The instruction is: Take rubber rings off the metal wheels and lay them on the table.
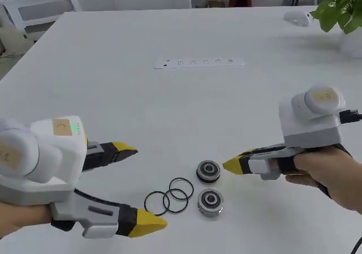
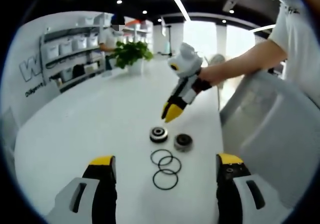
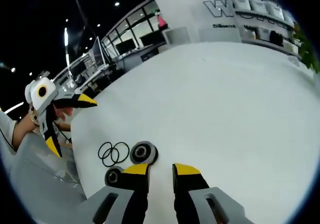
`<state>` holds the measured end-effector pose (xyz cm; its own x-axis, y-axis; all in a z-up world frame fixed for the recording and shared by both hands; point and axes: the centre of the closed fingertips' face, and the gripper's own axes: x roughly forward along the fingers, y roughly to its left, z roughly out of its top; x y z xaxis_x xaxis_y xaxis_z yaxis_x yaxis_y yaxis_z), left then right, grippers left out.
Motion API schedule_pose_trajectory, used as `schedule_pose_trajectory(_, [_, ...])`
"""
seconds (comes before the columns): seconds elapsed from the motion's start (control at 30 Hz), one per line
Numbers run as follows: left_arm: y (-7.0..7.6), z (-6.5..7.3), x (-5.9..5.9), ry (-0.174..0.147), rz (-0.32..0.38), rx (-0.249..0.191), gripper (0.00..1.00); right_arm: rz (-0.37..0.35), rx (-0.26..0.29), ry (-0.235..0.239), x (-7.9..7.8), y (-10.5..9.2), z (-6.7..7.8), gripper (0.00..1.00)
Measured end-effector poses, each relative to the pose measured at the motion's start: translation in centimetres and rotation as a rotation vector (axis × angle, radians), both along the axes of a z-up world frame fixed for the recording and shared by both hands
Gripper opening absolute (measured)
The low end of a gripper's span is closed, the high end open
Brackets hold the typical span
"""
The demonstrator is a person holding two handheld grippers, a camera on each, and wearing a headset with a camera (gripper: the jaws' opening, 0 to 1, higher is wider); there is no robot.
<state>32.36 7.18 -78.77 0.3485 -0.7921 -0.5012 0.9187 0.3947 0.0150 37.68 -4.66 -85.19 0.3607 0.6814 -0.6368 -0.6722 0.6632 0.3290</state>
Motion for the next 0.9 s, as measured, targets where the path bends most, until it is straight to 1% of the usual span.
schedule_pose_trajectory(0.07, [-0.2,0.5,0.3,-0.006,-0.003,-0.001,0.83,0.0,0.005,0.002,0.0,0.0,0.0,0.16])
schedule_pose_trajectory(0.17, [-0.3,1.4,1.0,-0.039,-0.005,0.005,0.82,-0.001,0.012,-0.002,0.1,0.0,0.2,0.16])
schedule_pose_trajectory(0.2, [-0.4,1.8,1.2,-0.056,-0.014,0.007,0.82,0.002,0.012,-0.006,0.1,0.0,0.3,0.16])
schedule_pose_trajectory(0.3, [-0.5,2.8,1.8,-0.075,-0.025,0.009,0.82,0.016,0.03,-0.016,0.0,0.3,0.5,0.17])
schedule_pose_trajectory(0.33, [-0.6,3.1,2.1,-0.088,-0.032,0.018,0.82,0.023,0.042,-0.02,-0.1,0.5,0.6,0.18])
schedule_pose_trajectory(0.4, [-0.6,3.6,2.6,-0.11,-0.041,0.033,0.81,0.032,0.046,-0.032,-0.1,0.7,0.6,0.22])
schedule_pose_trajectory(0.47, [-0.9,4.3,3.2,-0.132,-0.049,0.036,0.81,0.048,0.049,-0.042,-0.2,0.9,0.6,0.24])
schedule_pose_trajectory(0.5, [-1.2,4.8,3.5,-0.143,-0.053,0.032,0.8,0.062,0.047,-0.048,-0.3,1.1,0.6,0.24])
schedule_pose_trajectory(0.57, [-1.7,5.3,4.0,-0.154,-0.06,0.02,0.79,0.077,0.041,-0.063,-0.4,1.2,0.6,0.24])
schedule_pose_trajectory(0.6, [-2.2,5.7,4.3,-0.161,-0.065,0.008,0.79,0.083,0.039,-0.069,-0.3,1.2,0.5,0.24])
schedule_pose_trajectory(0.67, [-3.0,5.9,4.7,-0.172,-0.077,0.006,0.78,0.087,0.039,-0.079,-0.3,1.3,0.5,0.26])
schedule_pose_trajectory(0.7, [-3.5,6.0,4.9,-0.183,-0.091,0.007,0.76,0.088,0.039,-0.083,-0.2,1.3,0.5,0.28])
schedule_pose_trajectory(0.73, [-3.7,6.1,5.0,-0.186,-0.095,0.007,0.74,0.089,0.038,-0.088,-0.1,1.3,0.5,0.3])
schedule_pose_trajectory(0.77, [-4.2,6.1,5.2,-0.188,-0.103,0.003,0.72,0.093,0.036,-0.095,-0.1,1.3,0.4,0.32])
schedule_pose_trajectory(0.8, [-4.7,6.2,5.4,-0.183,-0.112,-0.007,0.68,0.1,0.036,-0.091,-0.1,1.4,0.3,0.32])
schedule_pose_trajectory(0.83, [-4.9,6.2,5.5,-0.18,-0.114,-0.013,0.66,0.103,0.036,-0.089,-0.2,1.4,0.3,0.31])
schedule_pose_trajectory(0.9, [-5.8,6.0,5.8,-0.174,-0.12,-0.028,0.65,0.12,0.019,-0.081,-0.5,1.5,-0.2,0.29])
